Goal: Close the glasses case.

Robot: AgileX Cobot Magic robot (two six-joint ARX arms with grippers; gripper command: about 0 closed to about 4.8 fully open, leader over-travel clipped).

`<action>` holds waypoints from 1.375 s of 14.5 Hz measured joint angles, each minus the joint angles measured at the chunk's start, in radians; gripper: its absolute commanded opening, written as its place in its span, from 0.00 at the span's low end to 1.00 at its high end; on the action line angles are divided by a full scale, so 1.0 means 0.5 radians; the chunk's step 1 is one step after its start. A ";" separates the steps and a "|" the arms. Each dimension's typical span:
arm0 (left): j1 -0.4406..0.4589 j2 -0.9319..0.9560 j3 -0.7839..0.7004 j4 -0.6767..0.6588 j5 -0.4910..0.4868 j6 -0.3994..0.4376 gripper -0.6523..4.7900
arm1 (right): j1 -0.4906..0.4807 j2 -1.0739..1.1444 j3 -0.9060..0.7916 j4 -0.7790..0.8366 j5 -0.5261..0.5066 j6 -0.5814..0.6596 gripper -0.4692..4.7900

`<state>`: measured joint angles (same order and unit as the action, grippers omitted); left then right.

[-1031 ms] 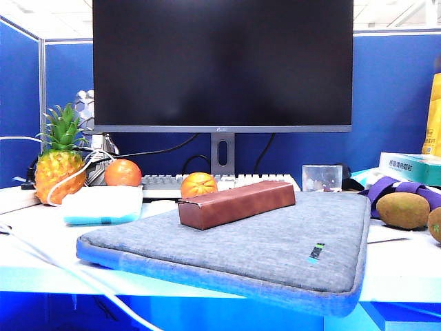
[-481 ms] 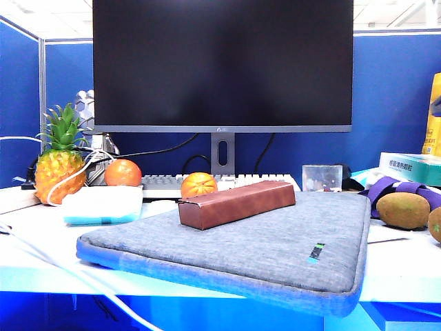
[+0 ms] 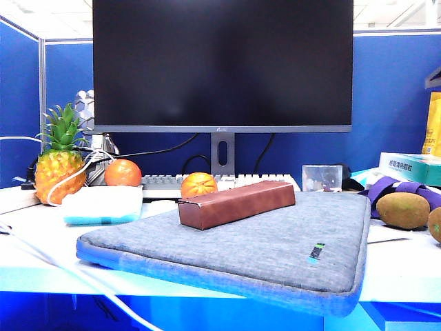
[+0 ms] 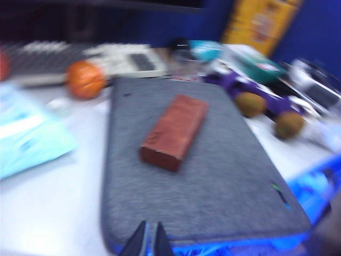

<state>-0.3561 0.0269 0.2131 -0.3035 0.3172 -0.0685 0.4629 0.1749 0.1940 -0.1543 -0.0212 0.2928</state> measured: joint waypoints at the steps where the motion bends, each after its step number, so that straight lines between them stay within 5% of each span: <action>1: 0.001 0.000 -0.001 -0.001 0.049 0.043 0.17 | 0.000 0.000 0.000 0.000 0.001 0.000 0.08; 6: 0.001 0.000 -0.001 0.000 -0.172 -0.021 0.17 | 0.000 0.000 0.000 0.000 0.000 0.000 0.08; 20: 0.000 0.001 0.001 0.134 -0.232 0.008 0.17 | 0.000 0.000 -0.002 0.000 0.000 0.000 0.08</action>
